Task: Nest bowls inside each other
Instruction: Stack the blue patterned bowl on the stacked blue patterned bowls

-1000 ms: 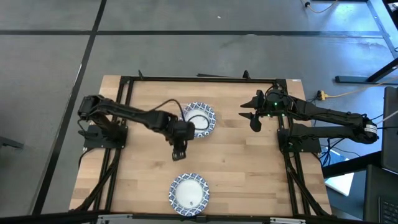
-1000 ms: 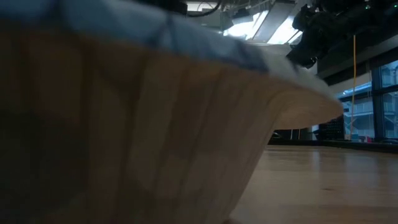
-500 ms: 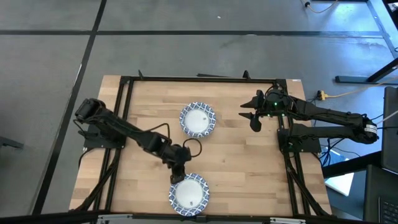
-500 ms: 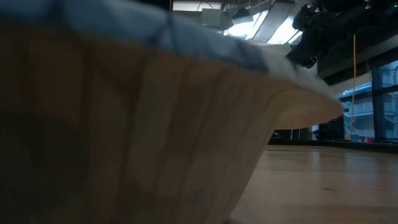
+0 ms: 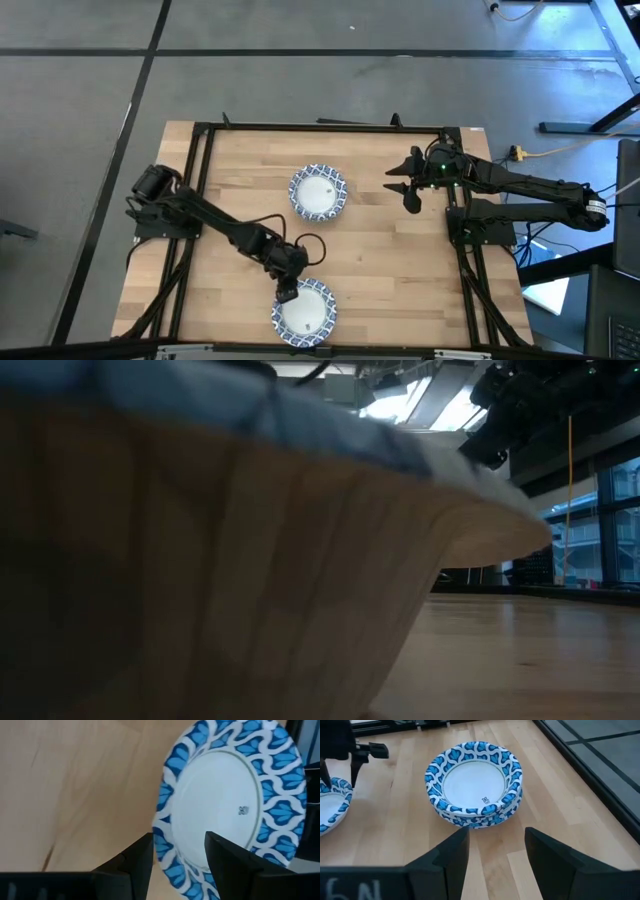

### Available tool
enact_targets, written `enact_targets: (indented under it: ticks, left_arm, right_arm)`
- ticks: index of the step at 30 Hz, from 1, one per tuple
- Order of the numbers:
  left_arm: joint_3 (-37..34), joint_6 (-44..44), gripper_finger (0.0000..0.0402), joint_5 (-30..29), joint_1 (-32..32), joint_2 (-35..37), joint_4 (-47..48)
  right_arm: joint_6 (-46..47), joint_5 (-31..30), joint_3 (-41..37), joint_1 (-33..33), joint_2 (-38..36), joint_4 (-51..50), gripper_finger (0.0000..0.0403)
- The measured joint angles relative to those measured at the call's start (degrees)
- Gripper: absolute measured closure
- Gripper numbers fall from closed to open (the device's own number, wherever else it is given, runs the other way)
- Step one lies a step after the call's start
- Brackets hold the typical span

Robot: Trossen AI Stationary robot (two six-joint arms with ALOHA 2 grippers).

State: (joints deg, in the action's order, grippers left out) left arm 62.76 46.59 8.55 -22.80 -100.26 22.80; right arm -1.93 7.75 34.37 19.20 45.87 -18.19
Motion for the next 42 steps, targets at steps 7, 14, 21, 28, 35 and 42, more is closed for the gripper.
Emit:
enact_targets:
  ticks: [7, 14, 21, 28, 35, 42]
  left_arm:
    - [0.06, 1.13, 0.023, 1.52, 0.03, -2.81, 0.76]
    - [0.04, 1.36, 0.023, 2.52, -0.01, -4.42, -1.22]
    - [0.04, 1.48, 0.023, 2.54, -0.01, -4.45, -3.6]
    - [0.04, 1.32, 0.023, 1.76, -0.01, -4.45, -4.43]
    - [0.04, 1.33, 0.0239, 1.45, 0.02, -4.45, -3.94]
    - [0.04, 1.33, 0.0279, 1.42, 0.02, -4.45, -0.73]
  right_arm:
    - [-0.09, 0.0, 0.0, 0.0, 0.02, -0.02, 0.021]
    - [-0.29, 0.0, 0.0, 0.0, 0.02, -0.09, 0.021]
    - [-0.31, 0.0, 0.0, 0.0, 0.02, -0.15, 0.021]
    - [-0.3, -0.02, 0.0, 0.01, 0.02, -0.23, 0.021]
    - [-0.31, -0.04, 0.0, 0.01, 0.02, -0.33, 0.021]
    - [-0.31, -0.05, 0.0, 0.01, 0.02, -0.33, 0.021]
